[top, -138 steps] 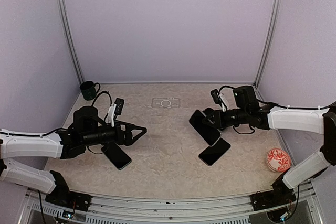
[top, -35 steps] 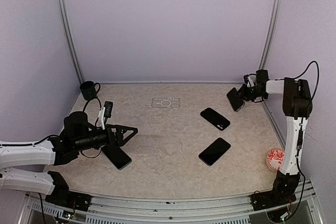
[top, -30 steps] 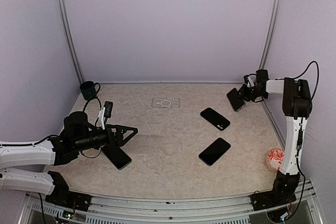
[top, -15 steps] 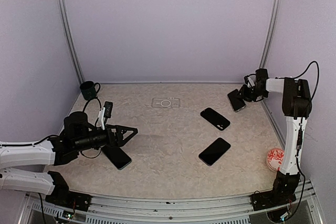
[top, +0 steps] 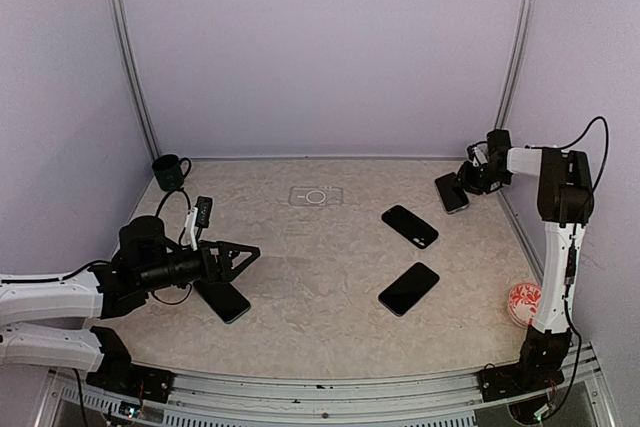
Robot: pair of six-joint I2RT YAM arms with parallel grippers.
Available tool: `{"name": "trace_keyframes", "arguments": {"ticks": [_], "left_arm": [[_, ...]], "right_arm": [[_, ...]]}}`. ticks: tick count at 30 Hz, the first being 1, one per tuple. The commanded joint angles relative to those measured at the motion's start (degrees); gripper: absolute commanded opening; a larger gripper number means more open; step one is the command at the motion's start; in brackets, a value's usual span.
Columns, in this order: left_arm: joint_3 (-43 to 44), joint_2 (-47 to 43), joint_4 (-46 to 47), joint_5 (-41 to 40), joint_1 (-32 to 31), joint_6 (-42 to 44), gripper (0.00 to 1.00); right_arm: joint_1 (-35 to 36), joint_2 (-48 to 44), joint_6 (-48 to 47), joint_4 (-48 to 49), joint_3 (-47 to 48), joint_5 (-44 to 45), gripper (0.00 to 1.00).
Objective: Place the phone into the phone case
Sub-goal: Place the phone with the phone case at the corner of the board.
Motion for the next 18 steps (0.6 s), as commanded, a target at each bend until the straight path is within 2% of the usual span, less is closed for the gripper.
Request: {"name": "trace_keyframes", "arguments": {"ticks": [1, 6, 12, 18], "left_arm": [[-0.5, -0.5, 0.5, -0.4, 0.3, -0.3, 0.99], [-0.5, -0.3, 0.7, -0.3, 0.3, -0.3, 0.99], [-0.5, -0.3, 0.8, -0.5, 0.3, 0.0, 0.99], [-0.5, 0.2, 1.4, -0.3, 0.3, -0.2, 0.99]], "right_arm": [[0.0, 0.8, 0.9, -1.2, 2.5, 1.3, 0.34], [0.0, 0.3, 1.8, -1.3, 2.3, 1.5, 0.38], [0.4, -3.6, 1.9, -0.8, 0.8, 5.8, 0.46], [1.6, -5.7, 0.4, -2.4, 1.4, 11.8, 0.47]]}}
